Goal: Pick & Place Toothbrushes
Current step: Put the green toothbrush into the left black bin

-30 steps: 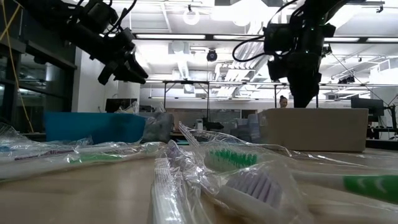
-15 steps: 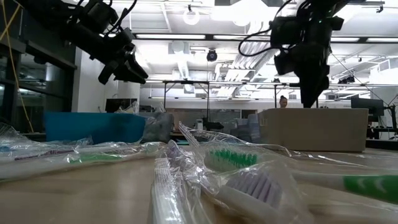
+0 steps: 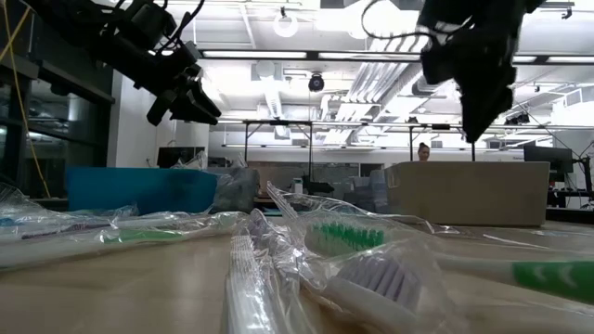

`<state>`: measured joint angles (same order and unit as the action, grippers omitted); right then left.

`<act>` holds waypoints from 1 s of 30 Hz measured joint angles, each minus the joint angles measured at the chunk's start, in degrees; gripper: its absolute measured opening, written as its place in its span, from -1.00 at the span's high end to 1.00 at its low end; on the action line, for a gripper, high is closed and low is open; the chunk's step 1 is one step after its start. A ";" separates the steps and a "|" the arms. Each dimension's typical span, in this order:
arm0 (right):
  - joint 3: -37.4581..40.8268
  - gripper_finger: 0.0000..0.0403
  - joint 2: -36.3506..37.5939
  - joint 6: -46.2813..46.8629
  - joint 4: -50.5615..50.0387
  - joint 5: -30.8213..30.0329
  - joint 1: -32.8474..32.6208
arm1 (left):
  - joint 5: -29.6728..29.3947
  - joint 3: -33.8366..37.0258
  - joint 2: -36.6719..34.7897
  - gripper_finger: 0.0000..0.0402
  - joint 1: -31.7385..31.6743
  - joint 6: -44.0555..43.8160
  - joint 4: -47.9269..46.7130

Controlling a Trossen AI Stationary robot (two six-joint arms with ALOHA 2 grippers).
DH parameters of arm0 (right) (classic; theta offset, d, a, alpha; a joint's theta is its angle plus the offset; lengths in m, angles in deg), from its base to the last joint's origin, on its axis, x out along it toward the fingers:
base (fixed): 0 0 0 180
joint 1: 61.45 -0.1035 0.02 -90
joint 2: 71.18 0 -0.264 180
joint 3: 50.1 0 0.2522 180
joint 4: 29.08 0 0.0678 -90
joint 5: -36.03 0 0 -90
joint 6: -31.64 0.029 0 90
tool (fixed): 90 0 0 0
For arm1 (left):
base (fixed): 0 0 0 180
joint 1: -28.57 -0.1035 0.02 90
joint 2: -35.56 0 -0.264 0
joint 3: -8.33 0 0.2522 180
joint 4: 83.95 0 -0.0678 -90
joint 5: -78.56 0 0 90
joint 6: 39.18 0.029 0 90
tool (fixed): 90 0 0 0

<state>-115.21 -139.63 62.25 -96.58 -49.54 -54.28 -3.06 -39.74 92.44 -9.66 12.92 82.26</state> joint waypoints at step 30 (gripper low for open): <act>0.00 0.13 -21.06 26.76 36.31 -19.25 -45.94 | 6.52 0.00 0.00 0.30 0.00 -0.78 -4.07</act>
<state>-115.21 -160.69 89.01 -60.27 -68.79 -100.22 3.46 -39.74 92.44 -9.66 12.14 78.20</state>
